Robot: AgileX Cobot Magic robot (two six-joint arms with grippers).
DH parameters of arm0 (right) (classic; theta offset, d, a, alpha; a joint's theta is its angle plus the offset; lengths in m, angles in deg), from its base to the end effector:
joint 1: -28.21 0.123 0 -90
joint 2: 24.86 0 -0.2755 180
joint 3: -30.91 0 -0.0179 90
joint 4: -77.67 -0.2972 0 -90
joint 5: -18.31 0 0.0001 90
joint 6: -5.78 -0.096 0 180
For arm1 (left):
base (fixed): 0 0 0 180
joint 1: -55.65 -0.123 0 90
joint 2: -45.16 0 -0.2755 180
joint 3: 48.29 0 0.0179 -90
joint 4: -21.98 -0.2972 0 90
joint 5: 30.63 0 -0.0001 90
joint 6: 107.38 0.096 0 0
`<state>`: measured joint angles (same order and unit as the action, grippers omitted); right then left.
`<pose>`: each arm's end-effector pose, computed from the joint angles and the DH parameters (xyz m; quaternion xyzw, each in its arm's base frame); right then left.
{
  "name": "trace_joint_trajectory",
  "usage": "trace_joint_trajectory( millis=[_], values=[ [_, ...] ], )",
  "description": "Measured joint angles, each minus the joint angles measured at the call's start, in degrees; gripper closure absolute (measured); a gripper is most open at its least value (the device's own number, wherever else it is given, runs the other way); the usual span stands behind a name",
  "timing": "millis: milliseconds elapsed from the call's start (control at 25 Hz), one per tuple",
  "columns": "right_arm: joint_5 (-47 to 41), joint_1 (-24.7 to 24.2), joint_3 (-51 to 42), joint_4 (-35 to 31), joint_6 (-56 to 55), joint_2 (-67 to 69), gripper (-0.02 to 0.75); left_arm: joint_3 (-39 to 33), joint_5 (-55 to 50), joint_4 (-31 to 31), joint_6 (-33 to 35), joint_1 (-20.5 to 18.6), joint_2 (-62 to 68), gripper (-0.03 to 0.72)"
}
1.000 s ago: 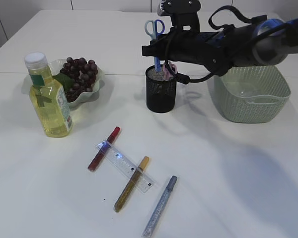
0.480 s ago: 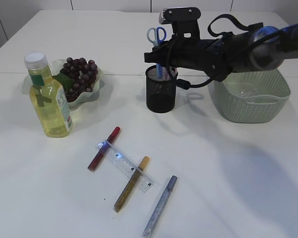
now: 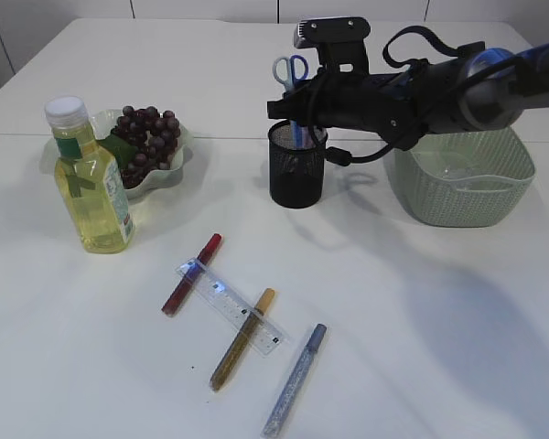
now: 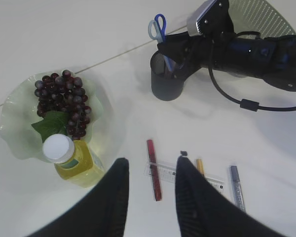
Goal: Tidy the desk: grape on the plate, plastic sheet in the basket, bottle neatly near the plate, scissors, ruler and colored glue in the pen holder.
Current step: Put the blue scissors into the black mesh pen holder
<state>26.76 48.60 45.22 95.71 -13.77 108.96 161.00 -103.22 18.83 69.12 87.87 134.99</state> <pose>0.5116 0.1948 0.1558 -0.1469 0.8132 0.1263 0.5489 0.2726 -0.1659 0.4947 0.2247 0.8892 -0.0959 0.3868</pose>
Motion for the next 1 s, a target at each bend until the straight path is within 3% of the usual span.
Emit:
trace_joint_trajectory(
  millis=[560,1000],
  values=[
    [-2.25,0.0,0.0,0.0,-0.36,-0.11,0.409,0.0,0.0,0.0,0.0,0.0,0.0,0.446],
    [-21.23,2.67,0.03,-1.42,-1.19,-12.01,0.405,0.0,0.0,0.0,0.0,0.0,0.0,0.446]
  ],
)
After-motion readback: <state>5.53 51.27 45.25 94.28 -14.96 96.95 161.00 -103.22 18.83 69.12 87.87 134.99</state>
